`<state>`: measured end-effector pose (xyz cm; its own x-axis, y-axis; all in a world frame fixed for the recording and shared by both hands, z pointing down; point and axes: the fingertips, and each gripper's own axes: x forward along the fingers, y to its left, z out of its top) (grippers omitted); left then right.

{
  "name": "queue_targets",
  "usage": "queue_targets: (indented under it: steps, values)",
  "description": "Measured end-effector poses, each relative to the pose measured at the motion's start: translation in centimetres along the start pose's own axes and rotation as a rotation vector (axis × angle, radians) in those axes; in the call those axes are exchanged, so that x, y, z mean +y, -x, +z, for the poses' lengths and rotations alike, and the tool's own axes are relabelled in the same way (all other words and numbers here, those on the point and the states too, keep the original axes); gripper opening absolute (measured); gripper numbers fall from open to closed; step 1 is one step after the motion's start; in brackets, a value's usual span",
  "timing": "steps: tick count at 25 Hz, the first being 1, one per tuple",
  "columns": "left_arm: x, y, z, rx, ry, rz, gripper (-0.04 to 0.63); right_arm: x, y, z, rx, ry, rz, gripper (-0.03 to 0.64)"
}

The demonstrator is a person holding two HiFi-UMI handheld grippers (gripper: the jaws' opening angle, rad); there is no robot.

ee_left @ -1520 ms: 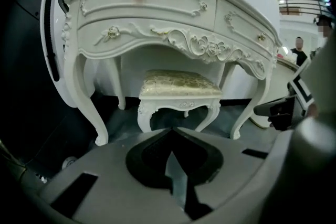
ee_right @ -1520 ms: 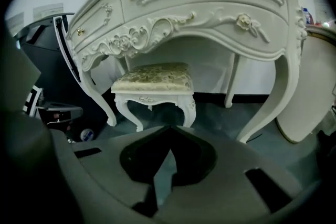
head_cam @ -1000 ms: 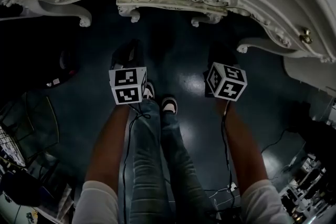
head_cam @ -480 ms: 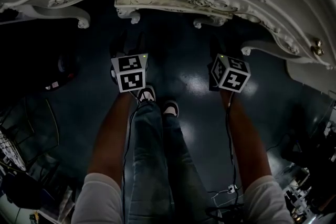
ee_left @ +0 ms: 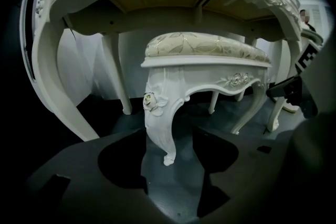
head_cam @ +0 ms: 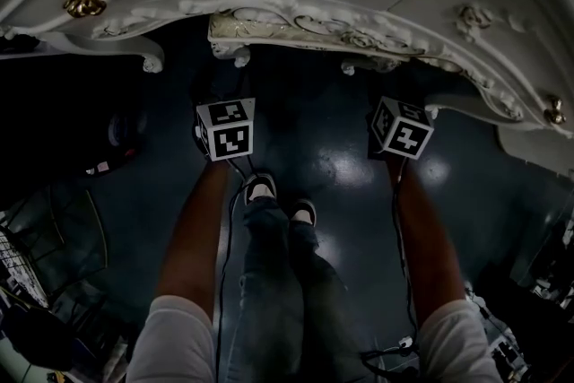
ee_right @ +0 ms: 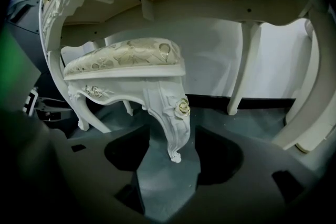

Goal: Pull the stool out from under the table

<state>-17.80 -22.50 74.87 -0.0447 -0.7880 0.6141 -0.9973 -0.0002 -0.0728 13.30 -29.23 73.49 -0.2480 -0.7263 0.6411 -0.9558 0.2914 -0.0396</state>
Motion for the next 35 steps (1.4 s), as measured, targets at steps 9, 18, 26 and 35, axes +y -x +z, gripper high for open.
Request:
queue_targets:
  steps: [9, 18, 26, 35]
  values:
    - [1.1, -2.9, -0.3, 0.009, -0.024, 0.021, 0.264, -0.5, -2.9, -0.5, -0.021, 0.006, -0.009, 0.25]
    - [2.4, -5.1, 1.4, -0.017, -0.06, 0.035, 0.265, -0.4, -4.5, -0.1, -0.029, -0.009, -0.004, 0.25]
    - [2.2, -5.6, 1.2, 0.011, -0.043, -0.012, 0.25, -0.6, -5.3, 0.1, -0.02, 0.055, -0.021, 0.25]
    - [1.7, -4.6, 0.3, 0.041, -0.09, -0.07, 0.244, -0.6, -4.2, -1.1, 0.011, 0.048, -0.015, 0.25]
